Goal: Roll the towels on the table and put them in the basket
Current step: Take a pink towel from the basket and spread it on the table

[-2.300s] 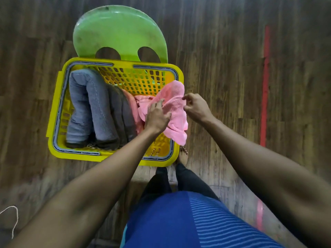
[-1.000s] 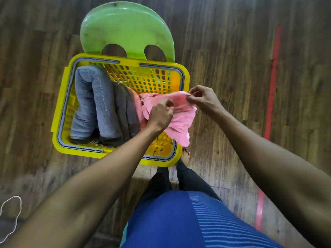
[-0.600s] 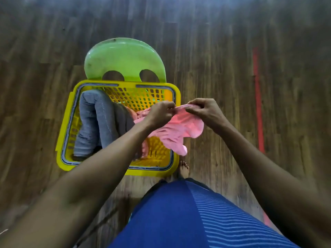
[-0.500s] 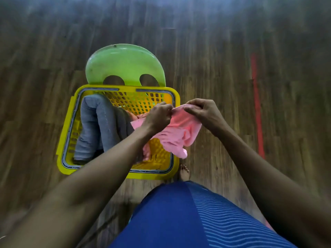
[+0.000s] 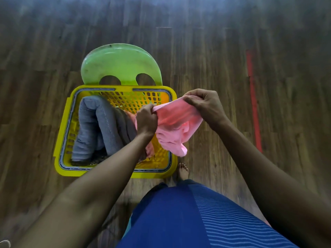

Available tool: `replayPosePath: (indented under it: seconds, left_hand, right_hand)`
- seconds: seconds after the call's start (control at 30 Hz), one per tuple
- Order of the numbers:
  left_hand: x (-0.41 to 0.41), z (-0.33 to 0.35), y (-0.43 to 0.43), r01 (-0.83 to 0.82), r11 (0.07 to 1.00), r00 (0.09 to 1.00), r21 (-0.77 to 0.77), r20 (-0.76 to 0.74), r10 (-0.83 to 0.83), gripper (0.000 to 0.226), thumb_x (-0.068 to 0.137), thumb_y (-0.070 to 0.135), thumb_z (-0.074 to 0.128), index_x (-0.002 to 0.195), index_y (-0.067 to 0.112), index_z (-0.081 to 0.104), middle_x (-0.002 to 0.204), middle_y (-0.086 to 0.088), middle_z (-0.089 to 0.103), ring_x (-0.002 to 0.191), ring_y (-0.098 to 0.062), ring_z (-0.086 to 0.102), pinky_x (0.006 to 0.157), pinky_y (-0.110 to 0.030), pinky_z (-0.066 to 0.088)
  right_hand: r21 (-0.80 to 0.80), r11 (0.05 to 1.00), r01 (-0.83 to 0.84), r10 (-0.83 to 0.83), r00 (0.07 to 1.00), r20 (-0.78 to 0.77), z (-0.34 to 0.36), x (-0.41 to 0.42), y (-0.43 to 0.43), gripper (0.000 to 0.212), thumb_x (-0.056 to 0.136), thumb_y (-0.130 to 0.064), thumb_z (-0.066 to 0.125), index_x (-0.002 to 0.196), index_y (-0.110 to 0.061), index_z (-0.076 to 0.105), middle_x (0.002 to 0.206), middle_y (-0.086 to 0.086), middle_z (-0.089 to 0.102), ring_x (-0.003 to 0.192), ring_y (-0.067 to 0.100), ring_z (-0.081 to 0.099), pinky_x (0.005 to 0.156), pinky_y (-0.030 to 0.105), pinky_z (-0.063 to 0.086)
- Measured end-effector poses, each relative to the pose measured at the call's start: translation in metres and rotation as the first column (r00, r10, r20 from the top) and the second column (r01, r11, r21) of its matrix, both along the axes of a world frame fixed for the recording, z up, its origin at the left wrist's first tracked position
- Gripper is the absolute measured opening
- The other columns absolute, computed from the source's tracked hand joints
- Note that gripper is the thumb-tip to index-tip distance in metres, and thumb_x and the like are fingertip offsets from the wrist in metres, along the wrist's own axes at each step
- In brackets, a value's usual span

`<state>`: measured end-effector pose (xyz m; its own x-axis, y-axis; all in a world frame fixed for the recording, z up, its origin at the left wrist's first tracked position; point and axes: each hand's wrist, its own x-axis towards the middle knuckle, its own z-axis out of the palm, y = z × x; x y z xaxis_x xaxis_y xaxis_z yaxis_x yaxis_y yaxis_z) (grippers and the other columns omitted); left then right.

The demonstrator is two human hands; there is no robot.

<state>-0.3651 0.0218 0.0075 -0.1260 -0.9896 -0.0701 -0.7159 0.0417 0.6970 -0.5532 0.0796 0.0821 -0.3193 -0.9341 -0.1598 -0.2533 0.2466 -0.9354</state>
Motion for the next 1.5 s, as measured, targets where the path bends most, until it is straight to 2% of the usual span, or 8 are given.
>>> replayPosePath:
  seconds: [0.17, 0.5, 0.67, 0.8, 0.93, 1.17, 1.4, 1.5]
  left_hand:
    - [0.016, 0.004, -0.024, -0.141, 0.989, 0.985, 0.049, -0.093, 0.145, 0.023, 0.090, 0.007, 0.056, 0.104, 0.008, 0.075, 0.102, -0.008, 0.073, 0.092, -0.019, 0.066, 0.074, -0.016, 0.044]
    - [0.003, 0.034, -0.042, 0.362, 0.932, 0.926, 0.025, -0.127, -0.357, 0.015, 0.092, 0.004, 0.057, 0.084, -0.003, 0.067, 0.082, -0.008, 0.056, 0.078, -0.017, 0.050, 0.068, -0.023, 0.034]
    - [-0.021, 0.047, -0.042, 0.548, 0.836, 0.828, -0.016, -0.132, -0.545, 0.022, 0.090, 0.017, 0.056, 0.079, 0.001, 0.067, 0.074, -0.002, 0.056, 0.073, -0.017, 0.053, 0.069, -0.032, 0.042]
    - [-0.021, 0.059, -0.044, 0.517, 0.853, 0.840, -0.062, -0.156, -0.520, 0.022, 0.089, 0.016, 0.057, 0.069, 0.023, 0.059, 0.071, 0.006, 0.046, 0.066, -0.002, 0.046, 0.063, -0.020, 0.036]
    - [-0.001, 0.044, -0.042, 0.542, 0.840, 0.840, -0.023, -0.025, -0.542, 0.013, 0.087, 0.011, 0.060, 0.077, 0.004, 0.061, 0.072, -0.006, 0.056, 0.067, -0.022, 0.049, 0.065, -0.039, 0.042]
    - [0.008, 0.048, -0.045, 0.326, 0.945, 0.945, 0.027, -0.038, -0.325, 0.016, 0.091, 0.014, 0.059, 0.076, 0.010, 0.060, 0.072, -0.005, 0.057, 0.072, -0.030, 0.055, 0.066, -0.036, 0.039]
    - [-0.035, 0.112, -0.057, 0.514, 0.832, 0.847, -0.209, -0.034, -0.531, 0.019, 0.091, 0.019, 0.053, 0.073, 0.025, 0.057, 0.072, 0.012, 0.053, 0.076, -0.017, 0.056, 0.074, -0.039, 0.045]
    - [-0.059, 0.137, -0.063, 0.569, 0.795, 0.799, -0.212, -0.086, -0.595, 0.016, 0.091, 0.021, 0.053, 0.086, 0.012, 0.065, 0.081, 0.005, 0.065, 0.079, -0.016, 0.062, 0.075, -0.038, 0.049]
  right_hand:
    - [0.005, 0.989, 0.147, -0.147, 0.988, -0.046, -0.003, -0.017, 0.002, 0.006, 0.083, -0.020, 0.071, 0.083, -0.015, 0.075, 0.082, -0.002, 0.074, 0.080, 0.007, 0.066, 0.077, 0.030, 0.053]
    - [0.223, 0.962, 0.156, -0.063, 0.925, -0.374, -0.028, -0.033, 0.003, 0.016, 0.084, -0.021, 0.069, 0.098, -0.013, 0.072, 0.098, 0.003, 0.062, 0.098, 0.016, 0.059, 0.078, 0.019, 0.037]
    - [0.196, 0.962, -0.190, 0.229, 0.952, -0.202, -0.021, 0.003, -0.016, 0.040, 0.082, -0.030, 0.075, 0.117, -0.017, 0.064, 0.113, -0.006, 0.056, 0.104, 0.004, 0.050, 0.092, 0.022, 0.040]
    - [0.117, 0.989, -0.086, 0.106, 0.978, -0.180, -0.019, 0.012, -0.022, 0.017, 0.091, -0.023, 0.061, 0.085, -0.009, 0.066, 0.077, 0.007, 0.064, 0.071, 0.009, 0.051, 0.067, 0.034, 0.044]
    - [0.001, 1.000, -0.001, 0.001, 0.989, -0.148, -0.006, 0.012, -0.017, 0.018, 0.094, -0.018, 0.054, 0.082, -0.007, 0.061, 0.072, 0.006, 0.056, 0.066, 0.006, 0.046, 0.060, 0.028, 0.037]
    - [0.049, 0.993, 0.111, -0.097, 0.971, -0.218, -0.011, -0.015, -0.002, 0.022, 0.094, -0.018, 0.055, 0.077, -0.006, 0.062, 0.067, -0.001, 0.054, 0.062, 0.008, 0.045, 0.054, 0.022, 0.031]
    - [0.114, 0.979, -0.166, 0.192, 0.942, -0.276, 0.007, -0.019, -0.019, 0.042, 0.084, -0.035, 0.073, 0.121, -0.019, 0.062, 0.115, -0.004, 0.056, 0.107, 0.009, 0.052, 0.088, 0.021, 0.039]
    - [-0.043, 0.985, -0.169, 0.159, 0.971, -0.179, 0.029, -0.008, -0.032, 0.038, 0.084, -0.047, 0.065, 0.098, -0.012, 0.066, 0.092, -0.001, 0.066, 0.085, 0.014, 0.060, 0.076, 0.036, 0.049]
